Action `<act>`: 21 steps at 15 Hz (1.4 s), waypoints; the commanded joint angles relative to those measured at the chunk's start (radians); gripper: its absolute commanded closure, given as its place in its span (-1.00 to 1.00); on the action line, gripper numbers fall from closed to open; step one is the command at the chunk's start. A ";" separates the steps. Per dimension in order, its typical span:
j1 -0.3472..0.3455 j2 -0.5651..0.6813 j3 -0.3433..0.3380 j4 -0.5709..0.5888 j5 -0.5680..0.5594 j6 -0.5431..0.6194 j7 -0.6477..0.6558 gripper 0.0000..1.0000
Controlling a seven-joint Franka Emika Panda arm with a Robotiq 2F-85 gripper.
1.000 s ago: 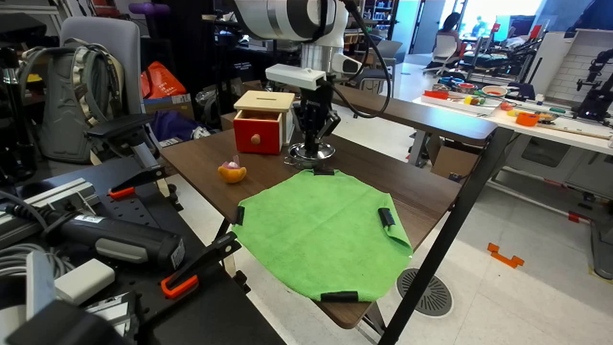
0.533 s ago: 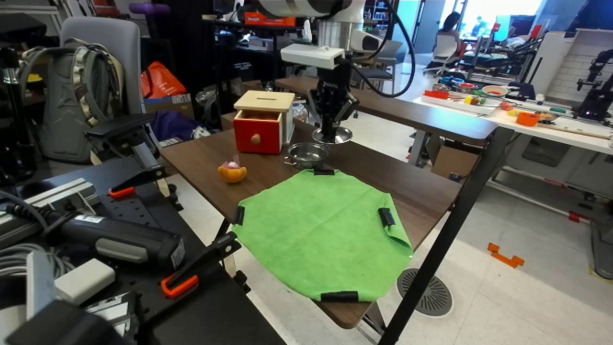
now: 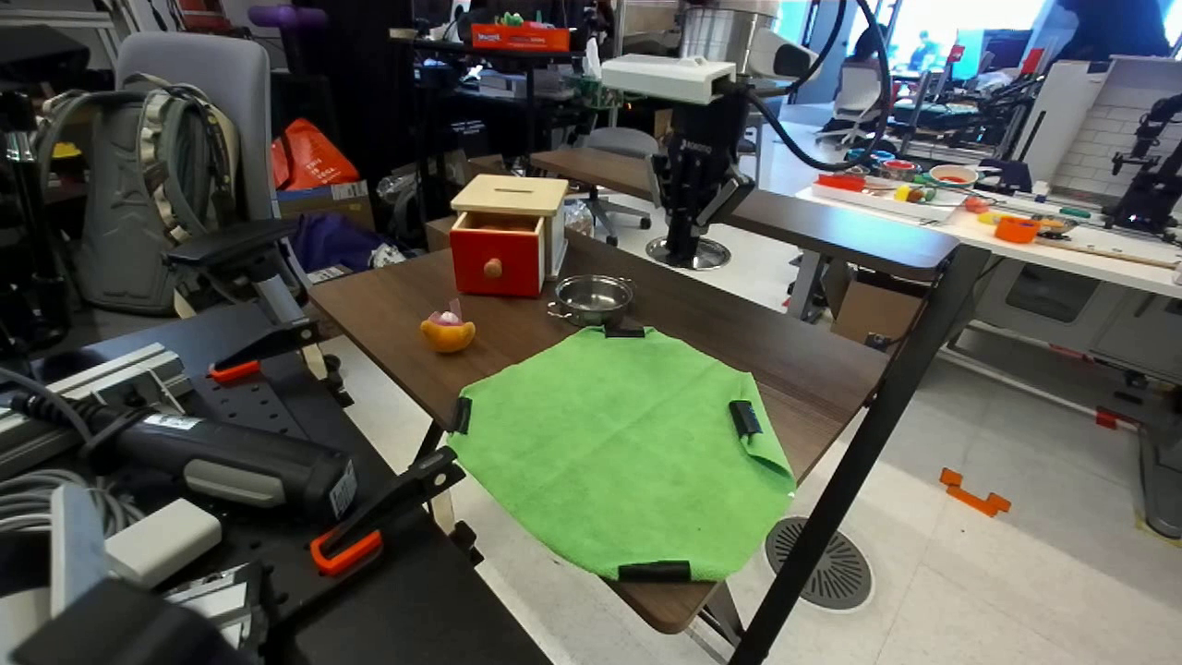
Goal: Pick up the lid from the pot and put it on the table
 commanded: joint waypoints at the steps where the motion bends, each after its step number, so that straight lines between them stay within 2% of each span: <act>1: -0.017 0.105 -0.004 0.147 0.019 -0.101 -0.003 0.91; 8: -0.027 0.244 -0.019 0.297 0.009 -0.186 0.013 0.91; 21: -0.024 0.378 -0.038 0.445 0.002 -0.179 0.049 0.91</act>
